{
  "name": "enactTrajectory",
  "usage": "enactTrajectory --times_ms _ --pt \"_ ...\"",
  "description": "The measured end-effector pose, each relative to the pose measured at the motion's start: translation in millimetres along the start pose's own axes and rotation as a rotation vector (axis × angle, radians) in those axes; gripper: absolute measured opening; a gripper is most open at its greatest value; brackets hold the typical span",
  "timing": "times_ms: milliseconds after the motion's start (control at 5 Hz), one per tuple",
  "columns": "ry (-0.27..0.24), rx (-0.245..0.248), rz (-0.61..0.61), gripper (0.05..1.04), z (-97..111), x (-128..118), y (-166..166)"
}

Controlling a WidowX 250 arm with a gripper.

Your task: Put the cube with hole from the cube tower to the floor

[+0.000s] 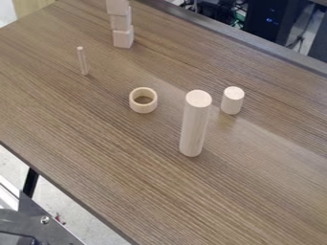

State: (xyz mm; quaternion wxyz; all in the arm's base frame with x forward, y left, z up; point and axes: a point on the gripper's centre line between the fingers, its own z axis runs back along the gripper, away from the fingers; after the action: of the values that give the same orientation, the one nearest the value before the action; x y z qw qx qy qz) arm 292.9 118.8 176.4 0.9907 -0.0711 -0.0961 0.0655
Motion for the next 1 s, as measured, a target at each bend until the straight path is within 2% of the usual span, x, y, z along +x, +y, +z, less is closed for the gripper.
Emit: enactTrajectory --times_ms 200,400,600,800,1000 --pt "0.029 -0.009 0.004 1.001 -8.8 -2.4 0.9" --pt "0.059 0.029 0.026 1.001 -17.3 3.8 8.5" --pt "0.054 0.058 0.04 1.001 -19.4 11.3 15.3" --pt "0.05 0.114 0.062 1.001 -18.8 17.8 24.6" --pt "0.054 0.212 0.073 1.001 -25.3 24.3 26.6"
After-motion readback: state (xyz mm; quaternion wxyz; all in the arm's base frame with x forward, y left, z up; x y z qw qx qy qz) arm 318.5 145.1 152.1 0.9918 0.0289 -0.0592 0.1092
